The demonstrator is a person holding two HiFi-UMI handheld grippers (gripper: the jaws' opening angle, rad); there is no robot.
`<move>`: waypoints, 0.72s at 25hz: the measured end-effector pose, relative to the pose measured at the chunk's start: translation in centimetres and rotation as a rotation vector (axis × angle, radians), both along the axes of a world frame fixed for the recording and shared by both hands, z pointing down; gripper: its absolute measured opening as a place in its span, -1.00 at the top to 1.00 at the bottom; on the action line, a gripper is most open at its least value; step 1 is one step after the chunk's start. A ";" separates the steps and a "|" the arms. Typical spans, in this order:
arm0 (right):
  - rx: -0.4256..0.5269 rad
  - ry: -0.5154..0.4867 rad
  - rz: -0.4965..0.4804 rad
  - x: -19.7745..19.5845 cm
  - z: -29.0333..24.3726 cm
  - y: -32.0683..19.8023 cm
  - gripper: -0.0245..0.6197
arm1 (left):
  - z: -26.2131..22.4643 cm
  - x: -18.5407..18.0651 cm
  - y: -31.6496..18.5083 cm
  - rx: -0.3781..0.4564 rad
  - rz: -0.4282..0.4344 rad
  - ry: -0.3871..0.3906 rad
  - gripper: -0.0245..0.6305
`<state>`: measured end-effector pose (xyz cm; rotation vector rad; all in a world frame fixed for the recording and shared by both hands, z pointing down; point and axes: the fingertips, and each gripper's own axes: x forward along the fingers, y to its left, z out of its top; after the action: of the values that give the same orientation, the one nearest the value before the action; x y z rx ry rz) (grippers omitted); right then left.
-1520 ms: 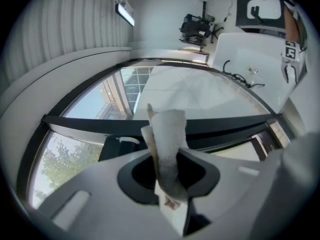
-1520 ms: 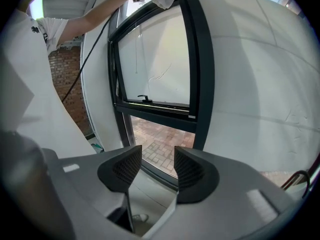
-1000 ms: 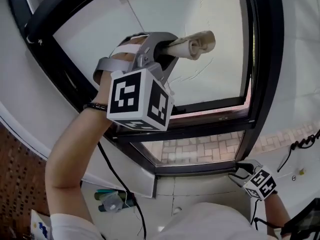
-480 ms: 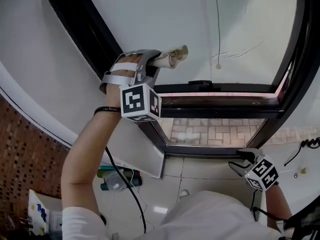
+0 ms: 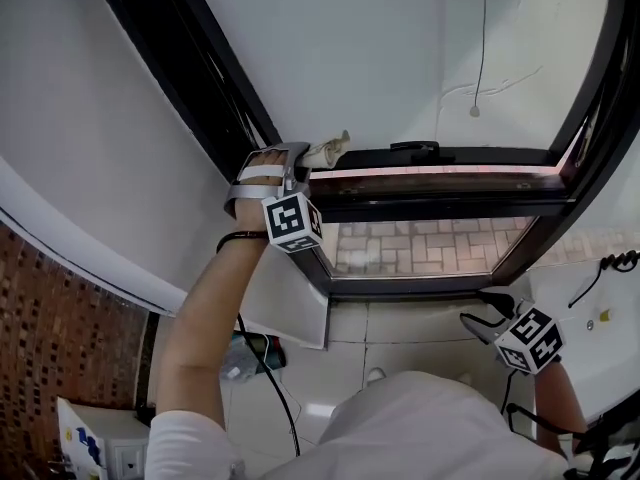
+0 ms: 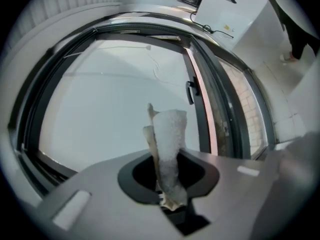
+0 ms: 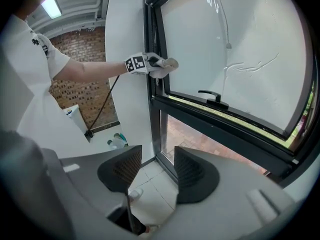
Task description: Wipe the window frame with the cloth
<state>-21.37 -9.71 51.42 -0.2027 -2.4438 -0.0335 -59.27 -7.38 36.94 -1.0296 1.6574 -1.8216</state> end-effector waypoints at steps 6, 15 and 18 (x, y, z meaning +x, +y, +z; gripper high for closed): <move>-0.018 0.034 0.030 -0.3 0.8 1.4 0.29 | 8.7 -1.6 1.3 -0.034 -0.032 0.160 0.64; -0.039 0.071 0.050 -0.1 1.6 2.5 0.29 | 14.4 -1.7 2.7 -0.053 -0.038 0.326 0.64; -0.044 0.074 0.051 0.3 1.9 2.4 0.29 | 15.8 -0.6 3.3 -0.079 -0.037 0.371 0.64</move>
<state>-21.08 -7.26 53.28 -0.1580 -2.3763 0.0492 -59.88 -4.07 52.77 -1.4514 1.8319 -1.8131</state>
